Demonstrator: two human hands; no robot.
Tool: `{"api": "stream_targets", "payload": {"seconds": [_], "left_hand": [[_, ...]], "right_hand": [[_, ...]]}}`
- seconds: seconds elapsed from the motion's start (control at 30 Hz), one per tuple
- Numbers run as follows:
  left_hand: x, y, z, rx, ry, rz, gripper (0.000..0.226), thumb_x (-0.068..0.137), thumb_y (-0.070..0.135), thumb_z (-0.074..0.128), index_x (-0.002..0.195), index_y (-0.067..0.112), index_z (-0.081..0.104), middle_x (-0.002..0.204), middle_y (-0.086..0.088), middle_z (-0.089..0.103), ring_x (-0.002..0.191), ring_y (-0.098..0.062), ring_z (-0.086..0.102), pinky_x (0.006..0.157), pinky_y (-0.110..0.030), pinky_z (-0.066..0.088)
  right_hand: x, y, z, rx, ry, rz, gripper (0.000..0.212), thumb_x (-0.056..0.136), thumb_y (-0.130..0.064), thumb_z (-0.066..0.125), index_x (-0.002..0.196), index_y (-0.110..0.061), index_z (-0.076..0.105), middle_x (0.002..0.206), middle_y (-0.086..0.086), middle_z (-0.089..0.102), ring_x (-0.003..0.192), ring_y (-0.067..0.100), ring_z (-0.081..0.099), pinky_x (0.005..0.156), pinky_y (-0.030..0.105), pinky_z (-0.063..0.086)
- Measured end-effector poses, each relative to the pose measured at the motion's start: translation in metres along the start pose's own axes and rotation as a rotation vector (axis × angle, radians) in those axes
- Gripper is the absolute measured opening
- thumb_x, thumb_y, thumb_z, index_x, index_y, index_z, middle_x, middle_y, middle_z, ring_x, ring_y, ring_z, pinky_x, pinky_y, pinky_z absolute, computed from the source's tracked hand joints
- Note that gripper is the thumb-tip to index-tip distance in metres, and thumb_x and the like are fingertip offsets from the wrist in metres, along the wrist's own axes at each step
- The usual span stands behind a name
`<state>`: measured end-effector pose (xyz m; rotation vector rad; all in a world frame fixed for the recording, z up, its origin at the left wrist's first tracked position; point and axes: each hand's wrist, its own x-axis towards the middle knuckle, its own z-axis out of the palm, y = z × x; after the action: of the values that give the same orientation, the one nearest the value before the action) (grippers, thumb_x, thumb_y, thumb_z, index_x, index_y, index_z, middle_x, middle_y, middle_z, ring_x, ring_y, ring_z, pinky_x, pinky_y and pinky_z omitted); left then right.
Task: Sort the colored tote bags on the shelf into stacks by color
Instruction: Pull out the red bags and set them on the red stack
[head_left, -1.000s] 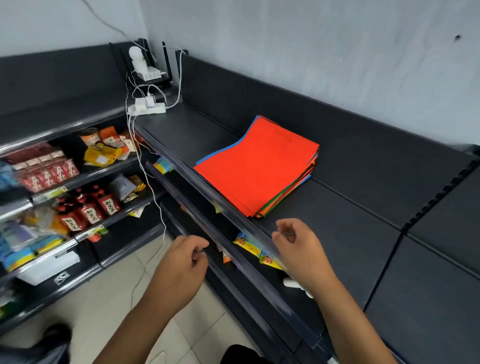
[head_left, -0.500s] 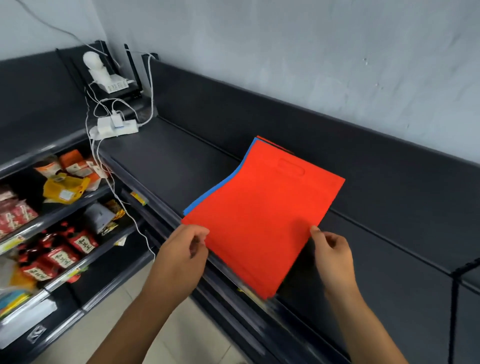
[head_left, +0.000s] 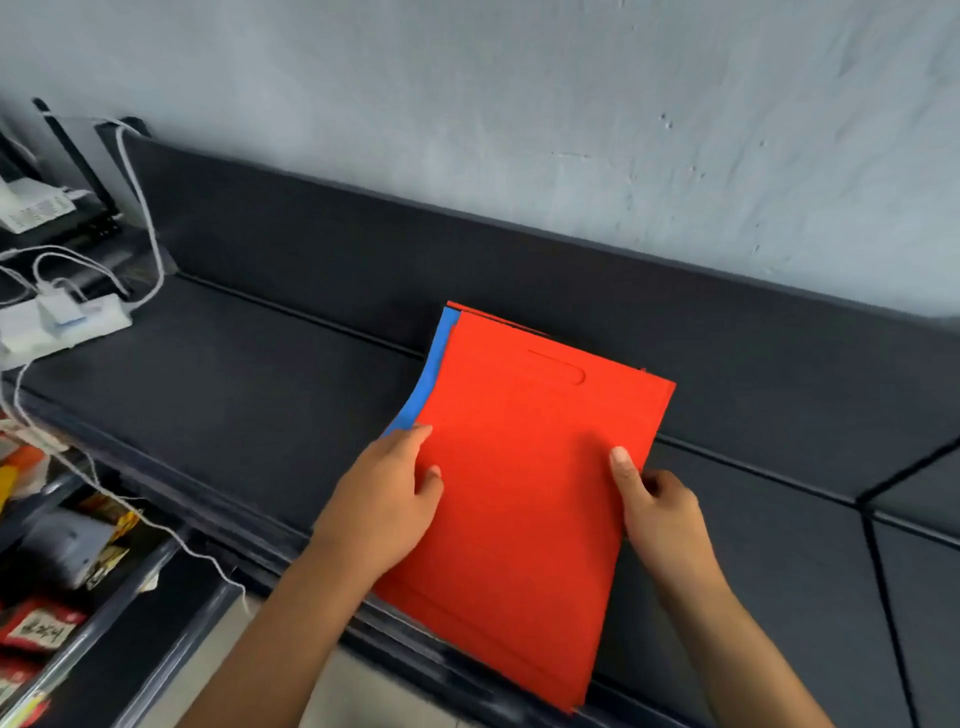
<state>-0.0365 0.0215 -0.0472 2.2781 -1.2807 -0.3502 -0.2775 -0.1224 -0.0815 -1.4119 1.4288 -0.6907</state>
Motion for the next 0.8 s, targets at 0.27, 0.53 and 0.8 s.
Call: {"api": "stream_targets", "payload": {"seconds": [0.27,0.53,0.8], "left_hand": [[0.024,0.006,-0.008,-0.031,-0.045,0.118,0.044,0.102,0.034,0.055,0.145,0.023,0.053,0.141,0.006,0.056,0.127,-0.014,0.057,0.105,-0.033,0.046],[0.029,0.000,-0.019,-0.175,-0.230,0.160,0.047,0.102,0.040,0.058,0.148,0.034,0.049,0.143,0.016,0.056,0.128,-0.004,0.053,0.100,-0.023,0.040],[0.043,-0.011,-0.018,-0.611,-0.286,-0.041,0.057,0.093,0.028,0.074,0.146,0.028,0.051,0.143,0.005,0.054,0.122,-0.007,0.059,0.093,-0.028,0.049]], "right_hand": [[-0.007,0.010,-0.004,0.104,0.110,0.049,0.019,0.096,-0.034,0.077,0.097,-0.016,0.080,0.089,-0.005,0.083,0.088,0.021,0.080,0.089,0.054,0.064],[-0.025,-0.010,-0.009,0.314,0.106,0.063,0.013,0.104,-0.015,0.067,0.107,-0.011,0.079,0.097,0.004,0.084,0.089,0.022,0.081,0.083,0.039,0.061],[-0.059,-0.015,-0.001,0.479,0.084,0.149,0.021,0.096,-0.002,0.070,0.116,-0.004,0.075,0.108,0.018,0.081,0.101,0.039,0.078,0.095,0.054,0.061]]}}
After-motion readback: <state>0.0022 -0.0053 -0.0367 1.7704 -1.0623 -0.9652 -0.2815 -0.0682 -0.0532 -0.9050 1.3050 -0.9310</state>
